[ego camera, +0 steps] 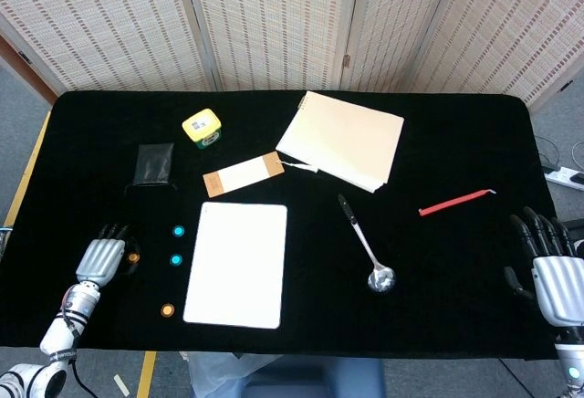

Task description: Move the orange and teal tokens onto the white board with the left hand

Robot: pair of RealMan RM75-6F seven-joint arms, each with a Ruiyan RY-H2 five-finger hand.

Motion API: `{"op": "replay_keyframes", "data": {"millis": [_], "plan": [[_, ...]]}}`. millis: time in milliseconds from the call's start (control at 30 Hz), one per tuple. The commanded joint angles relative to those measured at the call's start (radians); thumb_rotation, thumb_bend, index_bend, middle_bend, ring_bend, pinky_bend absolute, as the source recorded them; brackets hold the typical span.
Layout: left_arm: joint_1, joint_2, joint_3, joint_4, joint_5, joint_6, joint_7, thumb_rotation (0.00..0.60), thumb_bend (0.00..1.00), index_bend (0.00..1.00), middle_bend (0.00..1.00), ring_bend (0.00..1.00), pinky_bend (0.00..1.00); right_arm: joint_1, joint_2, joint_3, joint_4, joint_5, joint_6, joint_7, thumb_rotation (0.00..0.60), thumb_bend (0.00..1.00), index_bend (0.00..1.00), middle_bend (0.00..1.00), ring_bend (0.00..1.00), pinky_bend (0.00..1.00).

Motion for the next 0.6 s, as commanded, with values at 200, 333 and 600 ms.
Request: {"op": "replay_keyframes", "data": {"millis": [200, 333, 600], "plan": [[0.001, -0.012, 0.002, 0.026, 0.01, 0.01, -0.023, 0.6, 0.41, 0.54, 0.19, 0.1, 0.0, -0.001, 0.002, 0.0, -0.006, -0.003, 0.003, -0.005, 0.6, 0.43, 0.0, 0.0, 0.0, 0.0], [0.003, -0.007, 0.003, 0.016, 0.024, 0.032, -0.025, 0.6, 0.42, 0.55, 0.19, 0.1, 0.0, -0.003, 0.003, 0.0, -0.009, -0.005, 0.008, -0.006, 0.6, 0.43, 0.0, 0.0, 0.0, 0.0], [-0.006, 0.034, -0.002, -0.098, 0.06, 0.086, 0.023, 0.6, 0.42, 0.54, 0.19, 0.1, 0.0, -0.013, 0.003, -0.003, -0.003, -0.007, 0.019, 0.003, 0.6, 0.43, 0.0, 0.0, 0.0, 0.0]]}}
